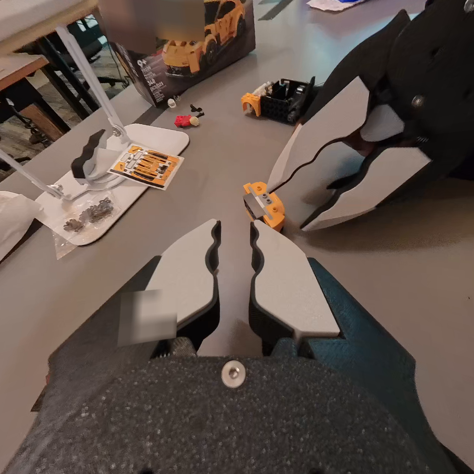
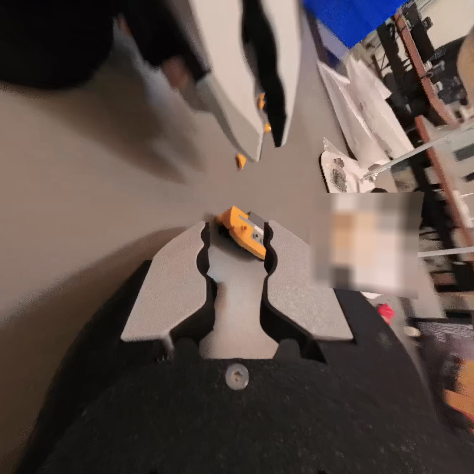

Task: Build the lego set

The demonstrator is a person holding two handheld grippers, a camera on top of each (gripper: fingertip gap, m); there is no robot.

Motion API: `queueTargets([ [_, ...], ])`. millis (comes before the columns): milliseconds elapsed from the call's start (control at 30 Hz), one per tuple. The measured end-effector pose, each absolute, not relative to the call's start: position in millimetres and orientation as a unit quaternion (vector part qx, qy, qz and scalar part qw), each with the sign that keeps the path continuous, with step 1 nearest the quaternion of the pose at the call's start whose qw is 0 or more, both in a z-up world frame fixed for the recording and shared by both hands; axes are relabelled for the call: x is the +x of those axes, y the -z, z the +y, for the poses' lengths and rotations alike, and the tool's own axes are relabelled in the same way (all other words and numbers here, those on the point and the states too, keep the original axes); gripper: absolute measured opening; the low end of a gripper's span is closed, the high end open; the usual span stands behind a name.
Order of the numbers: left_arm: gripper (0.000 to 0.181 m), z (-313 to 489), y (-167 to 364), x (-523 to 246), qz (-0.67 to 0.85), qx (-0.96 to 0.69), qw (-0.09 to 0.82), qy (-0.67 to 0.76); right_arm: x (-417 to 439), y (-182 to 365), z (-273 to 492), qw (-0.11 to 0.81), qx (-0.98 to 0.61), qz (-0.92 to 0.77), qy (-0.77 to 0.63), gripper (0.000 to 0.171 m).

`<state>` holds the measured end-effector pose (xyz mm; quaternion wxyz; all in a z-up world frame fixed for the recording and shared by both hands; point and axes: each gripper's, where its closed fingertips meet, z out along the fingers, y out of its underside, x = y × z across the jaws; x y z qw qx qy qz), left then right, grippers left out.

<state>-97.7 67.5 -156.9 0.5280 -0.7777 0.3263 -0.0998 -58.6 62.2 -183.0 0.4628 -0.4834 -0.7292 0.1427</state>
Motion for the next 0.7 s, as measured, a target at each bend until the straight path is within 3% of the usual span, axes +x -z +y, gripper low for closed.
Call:
queueTargets([
  [133, 0.003, 70.2, 132.2, -110.0, 0.281, -0.762, 0.576, 0.094, -66.6, 110.9, 64.1, 0.509, -0.523, -0.598, -0.333, 0.045],
  [200, 0.0, 72.6, 112.7, -121.8, 0.251, -0.741, 0.618, 0.073, -63.2, 68.1, 97.1, 0.578, -0.538, -0.523, -0.322, 0.045],
  [400, 0.0, 77.0, 88.5, -157.9, 0.166, -0.72, 0.674, 0.028, -50.3, -35.9, 213.9, 0.728, -0.563, -0.345, -0.183, 0.004],
  [700, 0.004, 85.9, 98.9, -177.6, 0.13, -0.738, 0.661, 0.05, -68.2, -65.5, 316.1, 0.746, -0.598, -0.25, -0.153, 0.0],
])
